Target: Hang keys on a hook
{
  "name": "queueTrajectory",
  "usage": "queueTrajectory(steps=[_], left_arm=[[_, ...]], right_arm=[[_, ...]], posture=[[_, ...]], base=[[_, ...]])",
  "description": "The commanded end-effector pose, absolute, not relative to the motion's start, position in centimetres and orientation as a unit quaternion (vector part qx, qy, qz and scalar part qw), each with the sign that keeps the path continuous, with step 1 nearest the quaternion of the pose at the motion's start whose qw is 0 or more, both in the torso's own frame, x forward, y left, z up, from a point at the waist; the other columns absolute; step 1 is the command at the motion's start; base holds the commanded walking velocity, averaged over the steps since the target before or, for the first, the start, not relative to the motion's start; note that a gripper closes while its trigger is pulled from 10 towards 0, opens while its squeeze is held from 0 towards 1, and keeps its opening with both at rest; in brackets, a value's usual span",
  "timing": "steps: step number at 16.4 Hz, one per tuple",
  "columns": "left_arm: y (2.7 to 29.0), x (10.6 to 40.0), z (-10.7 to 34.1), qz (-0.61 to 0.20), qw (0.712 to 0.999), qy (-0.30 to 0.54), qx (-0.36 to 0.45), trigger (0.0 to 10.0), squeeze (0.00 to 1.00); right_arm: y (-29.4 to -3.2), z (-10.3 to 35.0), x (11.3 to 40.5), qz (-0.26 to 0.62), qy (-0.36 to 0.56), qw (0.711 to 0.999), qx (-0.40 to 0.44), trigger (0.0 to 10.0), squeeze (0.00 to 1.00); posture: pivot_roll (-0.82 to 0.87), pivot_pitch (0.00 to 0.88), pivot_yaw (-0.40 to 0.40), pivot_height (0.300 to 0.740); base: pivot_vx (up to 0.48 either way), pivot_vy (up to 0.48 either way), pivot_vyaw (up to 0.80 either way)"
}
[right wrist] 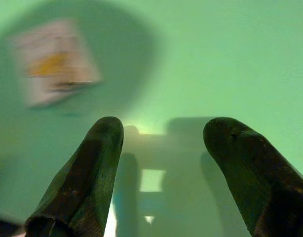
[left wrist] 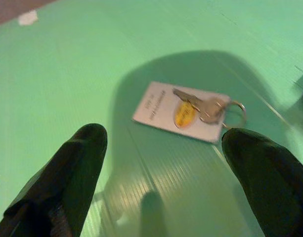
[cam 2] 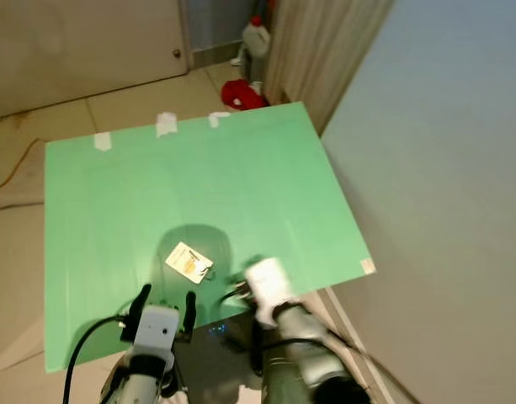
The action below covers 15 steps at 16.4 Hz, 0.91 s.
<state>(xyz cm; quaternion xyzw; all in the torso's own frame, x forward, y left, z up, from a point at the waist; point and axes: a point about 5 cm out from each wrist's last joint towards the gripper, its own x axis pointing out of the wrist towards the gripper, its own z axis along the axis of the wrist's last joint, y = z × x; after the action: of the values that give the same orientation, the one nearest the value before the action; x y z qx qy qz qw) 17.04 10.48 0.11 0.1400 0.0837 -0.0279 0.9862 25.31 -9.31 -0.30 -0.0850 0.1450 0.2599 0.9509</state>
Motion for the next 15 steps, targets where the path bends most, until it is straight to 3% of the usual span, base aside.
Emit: queueTrajectory(steps=[1,3,7,9,12,15], left_arm=[[10.3,16.0,-0.8,-0.039,0.983,0.111,0.137,10.0,0.0],[10.3,16.6,-1.2,-0.052,0.982,0.12,0.138,10.0,0.0],[11.5,19.3,-2.0,-0.066,0.975,0.14,0.157,10.0,0.0],[12.0,20.3,-2.2,-0.065,0.974,0.147,0.159,10.0,0.0],[12.9,21.5,-2.5,-0.057,0.974,0.153,0.156,10.0,0.0],[12.8,22.0,-2.8,-0.076,0.971,0.158,0.164,10.0,0.0]], right_arm=[[-10.1,-0.5,25.0,0.237,0.145,0.956,-0.093,10.0,0.0],[-13.4,0.7,25.9,0.173,0.122,0.972,-0.106,10.0,0.0],[-17.6,2.2,24.9,0.145,0.104,0.977,-0.117,10.0,0.0],[-18.3,2.9,24.0,0.14,0.101,0.978,-0.113,10.0,0.0],[-16.6,3.9,22.0,0.183,0.106,0.975,-0.074,10.0,0.0],[-17.0,5.0,21.4,0.178,0.11,0.976,-0.062,10.0,0.0]], posture=[[-0.06,0.314,-0.091,0.74],[-0.07,0.306,-0.09,0.74],[-0.15,0.311,-0.096,0.74],[-0.18,0.315,-0.094,0.74],[-0.21,0.308,-0.08,0.74],[-0.25,0.32,-0.079,0.74]], base=[[0.0,0.0,0.0],[0.0,0.0,0.0],[0.0,0.0,0.0],[0.0,0.0,0.0],[0.0,0.0,0.0],[0.0,0.0,0.0]])
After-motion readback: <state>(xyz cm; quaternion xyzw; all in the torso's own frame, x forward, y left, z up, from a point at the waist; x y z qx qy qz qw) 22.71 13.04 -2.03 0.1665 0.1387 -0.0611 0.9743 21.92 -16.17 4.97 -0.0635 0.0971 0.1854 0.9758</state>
